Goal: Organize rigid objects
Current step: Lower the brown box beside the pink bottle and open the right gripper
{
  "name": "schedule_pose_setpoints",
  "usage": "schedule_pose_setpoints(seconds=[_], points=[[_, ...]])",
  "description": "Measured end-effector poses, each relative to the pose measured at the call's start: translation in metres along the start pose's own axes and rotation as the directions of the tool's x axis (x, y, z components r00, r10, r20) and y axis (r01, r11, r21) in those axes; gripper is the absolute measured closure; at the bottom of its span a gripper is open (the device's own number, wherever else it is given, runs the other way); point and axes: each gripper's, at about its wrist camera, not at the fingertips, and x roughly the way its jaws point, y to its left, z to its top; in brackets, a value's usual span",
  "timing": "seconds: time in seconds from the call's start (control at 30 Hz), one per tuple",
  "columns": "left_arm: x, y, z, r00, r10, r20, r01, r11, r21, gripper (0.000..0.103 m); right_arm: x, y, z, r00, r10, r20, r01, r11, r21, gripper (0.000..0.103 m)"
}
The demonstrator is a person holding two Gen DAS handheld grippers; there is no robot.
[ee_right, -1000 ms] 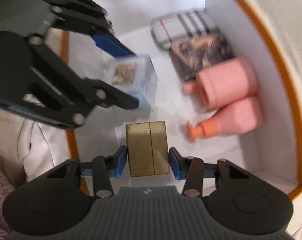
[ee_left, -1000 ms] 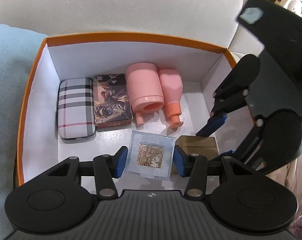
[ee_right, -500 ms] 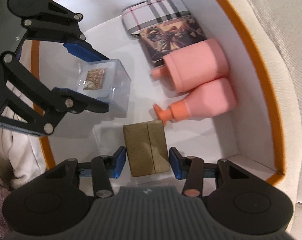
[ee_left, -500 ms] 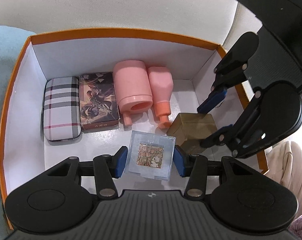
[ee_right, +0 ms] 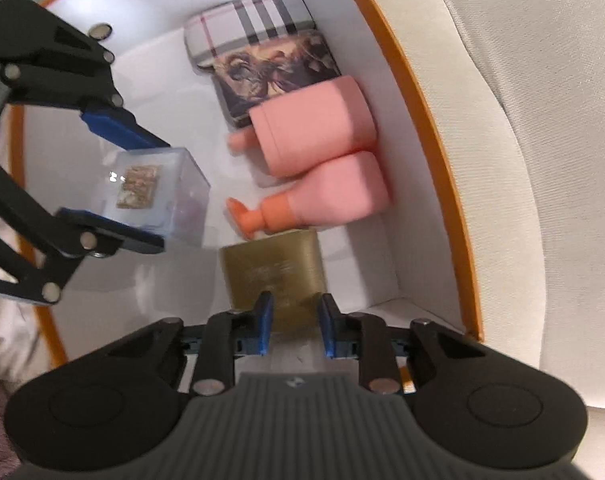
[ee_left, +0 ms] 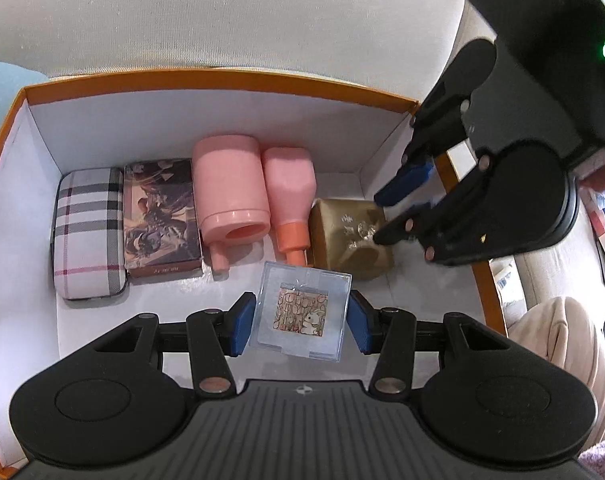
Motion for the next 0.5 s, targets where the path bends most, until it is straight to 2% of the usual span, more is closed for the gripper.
schedule_pose_setpoints(seconds=[0.07, 0.13, 0.17, 0.2, 0.27, 0.4, 0.5], points=[[-0.001, 0.001, 0.000, 1.000, -0.006, 0.001, 0.006, 1.000, 0.007, 0.047, 0.001, 0.002, -0.002, 1.000, 0.006, 0.006, -0.006, 1.000, -0.006, 0.077], [0.001, 0.002, 0.000, 1.000, -0.007, -0.008, 0.007, 1.000, 0.015, 0.047, -0.003, 0.005, -0.004, 0.999, -0.007, 0.041, 0.008, 1.000, -0.017, 0.070], [0.002, 0.001, -0.001, 1.000, -0.003, -0.013, 0.004, 1.000, 0.019, 0.047, -0.005, 0.007, -0.005, 0.998, -0.010, 0.057, 0.011, 1.000, -0.022, 0.055], [0.003, 0.001, -0.001, 1.000, 0.000, -0.019, 0.000, 1.000, 0.023, 0.047, -0.005, 0.009, -0.005, 0.998, -0.011, 0.068, 0.013, 0.999, -0.029, 0.050], [0.006, 0.001, -0.001, 1.000, 0.006, -0.026, -0.006, 1.000, 0.023, 0.047, -0.002, 0.016, -0.006, 0.997, -0.014, 0.075, 0.019, 0.998, -0.058, 0.049], [0.007, 0.000, 0.000, 0.999, 0.016, -0.034, -0.015, 1.000, 0.020, 0.047, 0.008, 0.026, -0.007, 0.995, -0.070, 0.069, 0.077, 0.991, -0.113, 0.047], [0.008, -0.001, 0.002, 0.999, 0.027, -0.040, -0.026, 0.999, 0.027, 0.047, 0.012, 0.030, -0.008, 0.995, -0.072, 0.071, 0.081, 0.989, -0.124, 0.048]])
